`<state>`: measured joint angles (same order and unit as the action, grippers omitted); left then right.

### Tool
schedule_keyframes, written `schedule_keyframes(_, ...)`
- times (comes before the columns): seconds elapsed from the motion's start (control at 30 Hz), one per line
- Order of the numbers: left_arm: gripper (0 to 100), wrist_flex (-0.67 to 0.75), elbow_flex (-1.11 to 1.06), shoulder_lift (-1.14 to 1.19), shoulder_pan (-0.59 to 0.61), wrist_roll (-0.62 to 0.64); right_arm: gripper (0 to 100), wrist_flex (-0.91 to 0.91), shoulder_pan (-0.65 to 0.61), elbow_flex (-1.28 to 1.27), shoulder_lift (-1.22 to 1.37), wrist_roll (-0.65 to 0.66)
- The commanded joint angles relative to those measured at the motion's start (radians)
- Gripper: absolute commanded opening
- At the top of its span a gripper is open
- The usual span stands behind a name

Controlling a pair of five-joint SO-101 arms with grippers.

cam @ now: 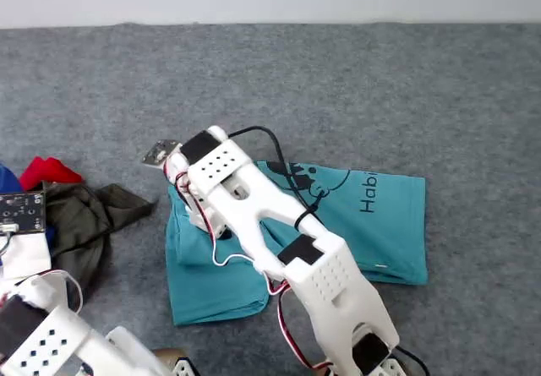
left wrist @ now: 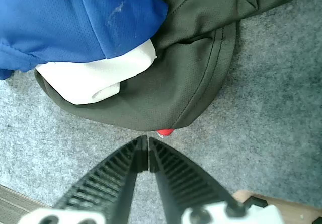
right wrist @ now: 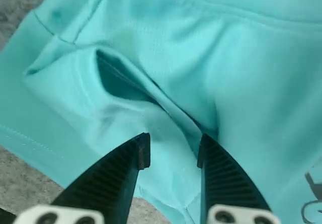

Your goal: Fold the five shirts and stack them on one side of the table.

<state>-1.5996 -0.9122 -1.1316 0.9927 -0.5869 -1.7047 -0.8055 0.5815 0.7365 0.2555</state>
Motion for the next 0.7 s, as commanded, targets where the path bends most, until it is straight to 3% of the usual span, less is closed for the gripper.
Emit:
schedule_keyframes(0.0,2,-0.002,0.004,-0.008,-0.005,-0.003,16.5,-0.010,-0.004,0.043,0.008,0.000)
schedule_keyframes(0.07,2,0.000,0.004,-0.008,-0.005,-0.003,15.2,-0.013,-0.004,0.043,0.021,0.000)
schedule_keyframes(0.23,2,0.002,0.002,-0.008,-0.006,-0.003,0.4,-0.016,-0.005,0.043,0.022,0.000)
schedule_keyframes(0.67,2,0.002,0.002,-0.008,-0.006,-0.003,1.0,-0.087,0.018,0.043,-0.154,0.051)
